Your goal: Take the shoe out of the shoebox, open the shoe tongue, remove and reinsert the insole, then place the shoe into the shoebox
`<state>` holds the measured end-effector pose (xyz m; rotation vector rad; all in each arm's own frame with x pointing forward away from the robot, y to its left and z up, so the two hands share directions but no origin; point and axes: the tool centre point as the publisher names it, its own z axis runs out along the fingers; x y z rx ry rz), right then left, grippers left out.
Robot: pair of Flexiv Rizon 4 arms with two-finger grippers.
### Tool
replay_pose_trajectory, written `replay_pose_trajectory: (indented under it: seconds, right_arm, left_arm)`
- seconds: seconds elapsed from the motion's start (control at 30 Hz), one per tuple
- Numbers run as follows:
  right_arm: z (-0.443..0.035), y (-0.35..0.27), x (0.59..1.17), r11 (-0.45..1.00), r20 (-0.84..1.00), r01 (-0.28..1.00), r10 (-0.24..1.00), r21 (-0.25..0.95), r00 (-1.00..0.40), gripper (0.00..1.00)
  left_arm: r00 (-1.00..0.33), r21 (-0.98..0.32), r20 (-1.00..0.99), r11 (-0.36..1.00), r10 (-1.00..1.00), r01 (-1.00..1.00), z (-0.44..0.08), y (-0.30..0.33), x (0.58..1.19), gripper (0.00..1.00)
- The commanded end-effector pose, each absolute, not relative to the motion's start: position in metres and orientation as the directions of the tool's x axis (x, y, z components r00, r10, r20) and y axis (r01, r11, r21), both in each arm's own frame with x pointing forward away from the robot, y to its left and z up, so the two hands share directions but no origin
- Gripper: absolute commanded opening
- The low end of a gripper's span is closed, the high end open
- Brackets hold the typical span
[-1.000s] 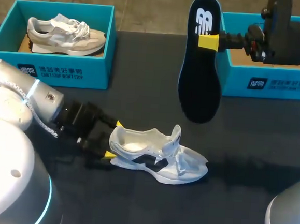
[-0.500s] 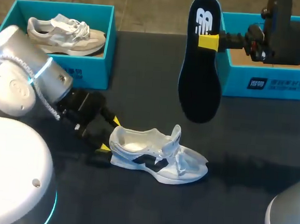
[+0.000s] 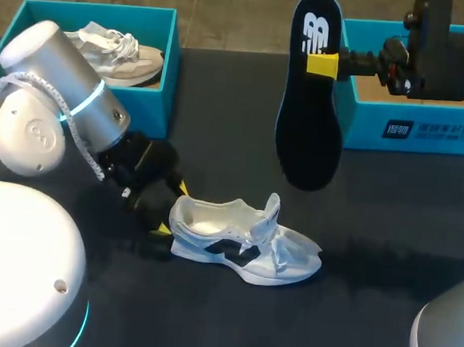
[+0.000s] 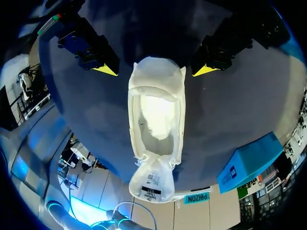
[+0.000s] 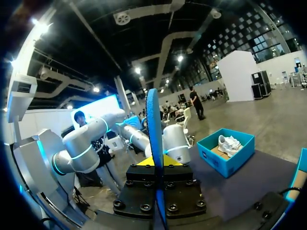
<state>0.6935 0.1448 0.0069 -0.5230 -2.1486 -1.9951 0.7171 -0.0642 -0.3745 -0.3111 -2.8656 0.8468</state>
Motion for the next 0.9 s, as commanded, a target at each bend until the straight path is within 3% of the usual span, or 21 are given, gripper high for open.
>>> replay_pose_trajectory:
  seconds: [0.03,0.33,0.9]
  right_arm:
    - [0.006,0.147,0.695,0.047,0.351,0.360,0.143,0.932,-0.925,0.00]
    - [0.006,0.147,0.695,0.047,0.351,0.360,0.143,0.932,-0.925,0.00]
    - [0.006,0.147,0.695,0.047,0.351,0.360,0.143,0.932,-0.925,0.00]
  left_arm:
    - [-0.967,-0.406,0.039,0.888,0.252,0.216,-0.368,-0.071,0.709,1.00]
    - [-0.965,-0.257,-0.045,0.930,0.259,0.262,-0.373,-0.075,0.714,1.00]
    - [-0.962,-0.161,-0.047,0.949,0.267,0.271,-0.374,-0.070,0.724,1.00]
